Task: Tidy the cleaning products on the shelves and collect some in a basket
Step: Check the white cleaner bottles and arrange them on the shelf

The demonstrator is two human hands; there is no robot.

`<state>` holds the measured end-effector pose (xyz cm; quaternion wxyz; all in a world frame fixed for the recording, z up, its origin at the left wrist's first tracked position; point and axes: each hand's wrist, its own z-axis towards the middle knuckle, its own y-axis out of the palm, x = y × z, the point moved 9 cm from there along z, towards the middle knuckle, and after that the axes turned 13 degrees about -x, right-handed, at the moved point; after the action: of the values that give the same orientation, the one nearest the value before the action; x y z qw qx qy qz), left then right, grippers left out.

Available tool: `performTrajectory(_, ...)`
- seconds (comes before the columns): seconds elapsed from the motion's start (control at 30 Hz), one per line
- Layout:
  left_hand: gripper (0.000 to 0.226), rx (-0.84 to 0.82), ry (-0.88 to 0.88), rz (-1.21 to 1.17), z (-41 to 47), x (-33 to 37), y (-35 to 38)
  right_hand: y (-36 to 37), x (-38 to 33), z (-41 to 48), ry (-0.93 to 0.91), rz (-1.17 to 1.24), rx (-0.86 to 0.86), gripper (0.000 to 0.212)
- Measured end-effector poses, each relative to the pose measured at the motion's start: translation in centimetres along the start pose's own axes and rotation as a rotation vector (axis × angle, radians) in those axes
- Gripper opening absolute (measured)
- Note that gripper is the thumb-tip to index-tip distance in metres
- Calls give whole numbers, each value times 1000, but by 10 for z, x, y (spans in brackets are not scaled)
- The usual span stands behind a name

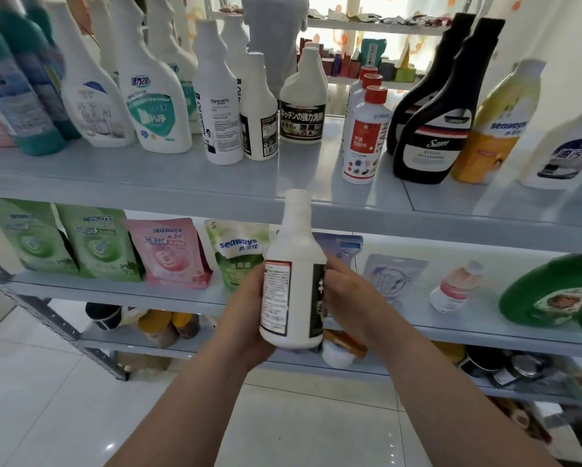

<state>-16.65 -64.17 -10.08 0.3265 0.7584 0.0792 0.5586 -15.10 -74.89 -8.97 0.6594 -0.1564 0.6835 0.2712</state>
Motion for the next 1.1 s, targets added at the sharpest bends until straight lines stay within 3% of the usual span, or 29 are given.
performTrajectory(0.1,43,-3,-34,66,2,-5,1,-3,8,0,-37,144,27,39)
performTrajectory(0.2,56,-50,-1,162,-2,2,-3,-16,2,-7,-96,105,196,63)
performTrajectory(0.3,94,-129,-16,426,-6,10,-7,-24,-1,-15,-74,-89,370,82)
performTrajectory(0.37,98,-116,12,579,-7,13,-10,-18,-2,-16,-82,-154,377,77)
performTrajectory(0.5,80,127,146,838,-18,31,-29,-6,-2,-11,-81,-94,361,47)
performTrajectory(0.57,78,149,172,909,-24,37,-35,-4,-9,-9,-41,-216,345,34)
performTrajectory(0.7,84,156,221,1016,-33,48,-41,6,-30,-9,-45,-357,310,26)
performTrajectory(0.77,84,188,252,1125,-36,53,-42,10,-55,-13,-89,-517,374,28)
performTrajectory(0.83,85,212,294,1224,-38,55,-43,18,-81,-12,-84,-854,404,37)
performTrajectory(0.93,89,233,355,1453,-44,57,-41,27,-94,1,101,-1305,400,42)
performTrajectory(1.03,91,230,366,1536,-50,60,-45,32,-95,12,224,-1521,388,39)
performTrajectory(1.1,88,151,306,1462,-50,63,-50,44,-101,15,138,-1621,372,39)
